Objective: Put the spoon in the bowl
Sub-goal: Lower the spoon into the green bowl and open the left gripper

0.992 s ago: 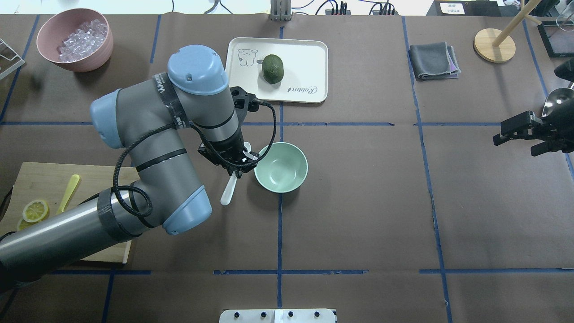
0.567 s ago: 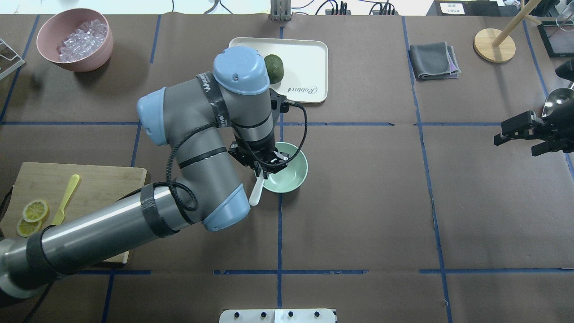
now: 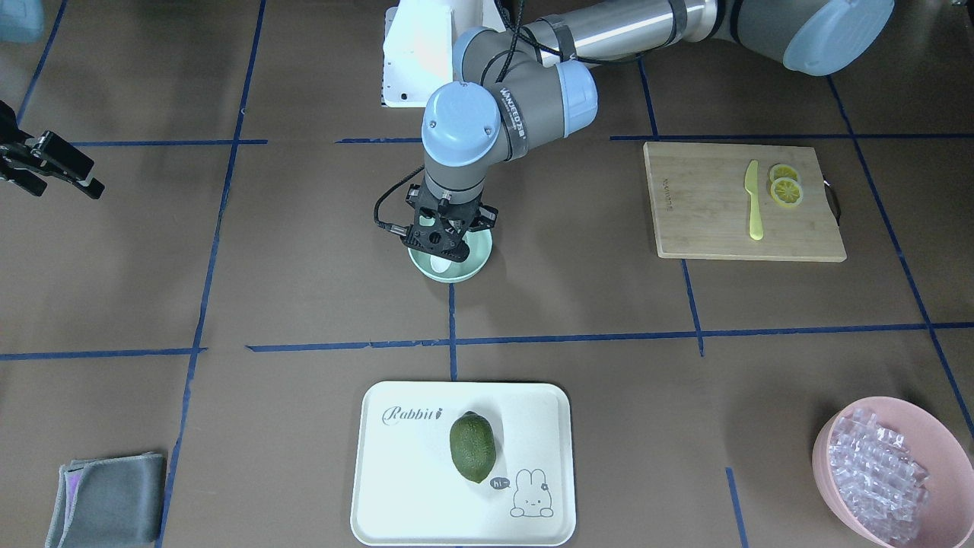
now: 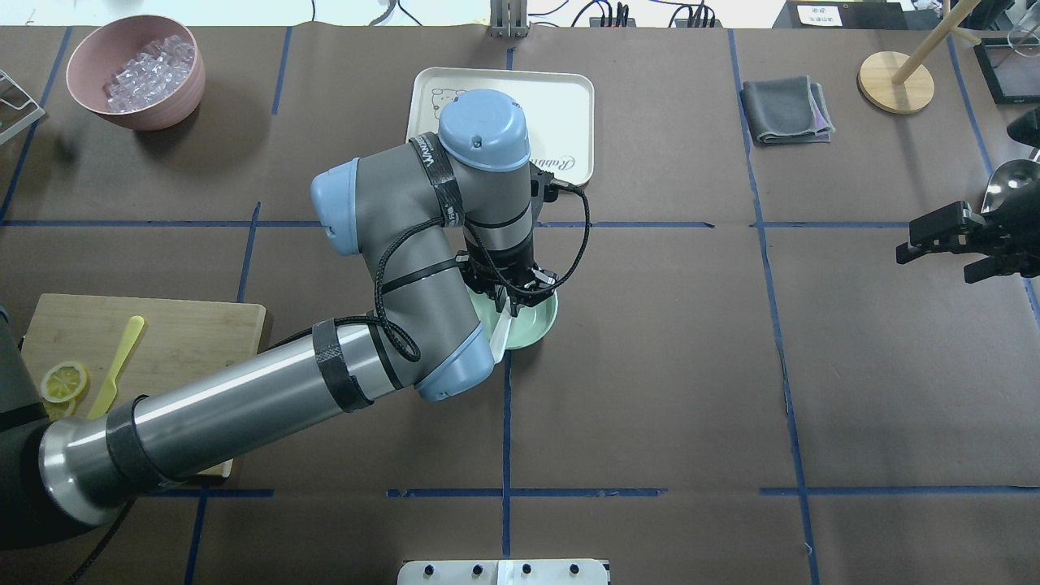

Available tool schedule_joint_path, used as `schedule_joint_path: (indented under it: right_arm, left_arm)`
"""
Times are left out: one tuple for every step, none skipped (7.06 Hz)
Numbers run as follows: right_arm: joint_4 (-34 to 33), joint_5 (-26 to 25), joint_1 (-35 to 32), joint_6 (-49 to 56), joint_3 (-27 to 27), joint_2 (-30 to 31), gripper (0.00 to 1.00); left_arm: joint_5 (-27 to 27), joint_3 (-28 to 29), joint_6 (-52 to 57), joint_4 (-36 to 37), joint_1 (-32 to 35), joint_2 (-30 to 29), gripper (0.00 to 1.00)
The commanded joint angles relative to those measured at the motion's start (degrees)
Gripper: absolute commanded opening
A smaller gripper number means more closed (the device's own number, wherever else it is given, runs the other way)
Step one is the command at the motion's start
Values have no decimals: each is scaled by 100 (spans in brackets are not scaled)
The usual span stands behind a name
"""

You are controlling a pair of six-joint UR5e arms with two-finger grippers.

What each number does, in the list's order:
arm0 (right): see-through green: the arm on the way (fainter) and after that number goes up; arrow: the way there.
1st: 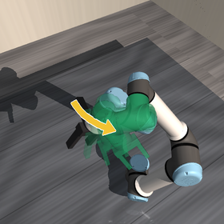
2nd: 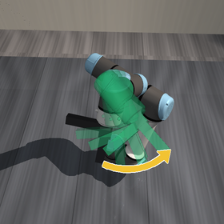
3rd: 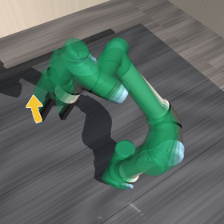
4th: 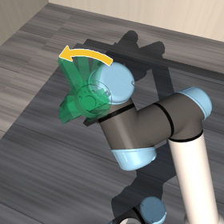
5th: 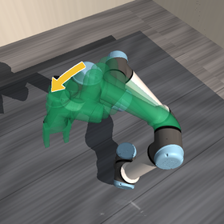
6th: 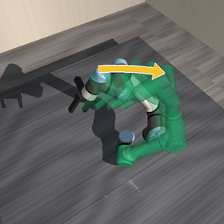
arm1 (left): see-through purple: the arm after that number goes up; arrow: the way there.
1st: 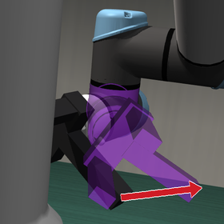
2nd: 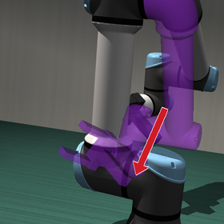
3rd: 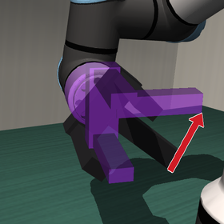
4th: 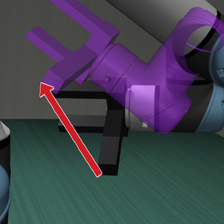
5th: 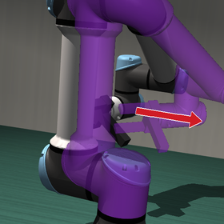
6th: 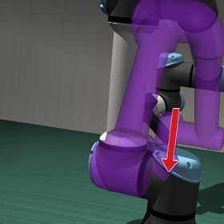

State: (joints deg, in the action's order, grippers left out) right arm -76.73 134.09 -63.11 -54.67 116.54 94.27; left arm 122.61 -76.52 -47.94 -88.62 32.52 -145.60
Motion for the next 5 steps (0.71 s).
schedule_joint_path:
  right_arm:
    - [0,-6,9,0,-8,-5,100]
    - [0,-6,9,0,-8,-14,100]
    - [0,-6,-9,9,-8,-5,100]
    - [0,3,-70,209,-52,91,100]
    - [-70,55,-375,968,-148,231,100]
  left_arm:
    - [-1,32,4,-50,-1,-12,89]
    - [-9,-38,-22,-15,52,-3,100]
    - [34,-230,-22,46,235,41,100]
    - [122,-980,30,334,489,537,100]
    - [201,-1945,126,502,796,1351,100]
